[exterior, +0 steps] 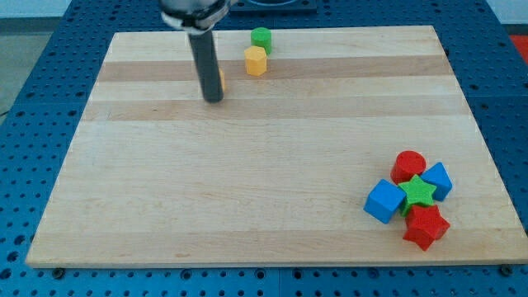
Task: Move the group of blocks to the left
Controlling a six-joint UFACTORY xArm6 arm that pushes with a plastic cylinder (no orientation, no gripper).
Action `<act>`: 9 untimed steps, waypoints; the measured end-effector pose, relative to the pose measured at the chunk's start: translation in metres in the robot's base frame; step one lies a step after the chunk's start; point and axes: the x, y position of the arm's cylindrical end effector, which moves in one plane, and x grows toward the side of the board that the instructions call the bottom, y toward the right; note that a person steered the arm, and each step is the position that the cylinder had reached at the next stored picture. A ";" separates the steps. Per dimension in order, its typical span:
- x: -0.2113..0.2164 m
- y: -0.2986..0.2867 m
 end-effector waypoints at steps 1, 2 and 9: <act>-0.044 0.007; 0.000 -0.033; 0.259 0.182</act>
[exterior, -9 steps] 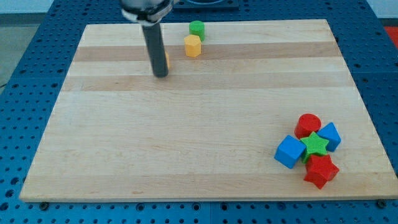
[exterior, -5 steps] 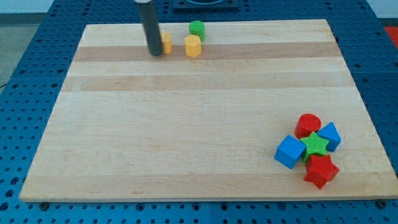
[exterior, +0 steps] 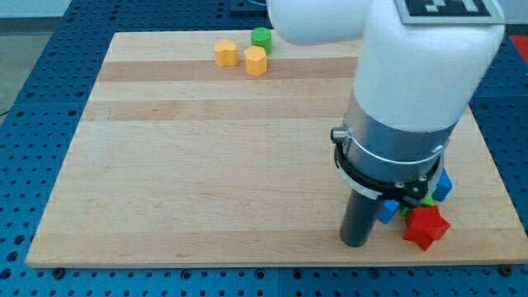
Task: Move the group of blocks to the left
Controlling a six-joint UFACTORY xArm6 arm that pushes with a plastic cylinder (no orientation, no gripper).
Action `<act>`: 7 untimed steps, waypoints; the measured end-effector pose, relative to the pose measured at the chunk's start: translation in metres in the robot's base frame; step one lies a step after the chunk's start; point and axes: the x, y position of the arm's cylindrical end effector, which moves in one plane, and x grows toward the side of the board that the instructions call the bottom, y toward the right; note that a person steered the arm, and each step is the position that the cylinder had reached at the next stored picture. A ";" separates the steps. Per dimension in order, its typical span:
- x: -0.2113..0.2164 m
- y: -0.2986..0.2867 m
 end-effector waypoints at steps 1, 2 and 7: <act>0.017 0.002; 0.020 0.006; -0.010 0.216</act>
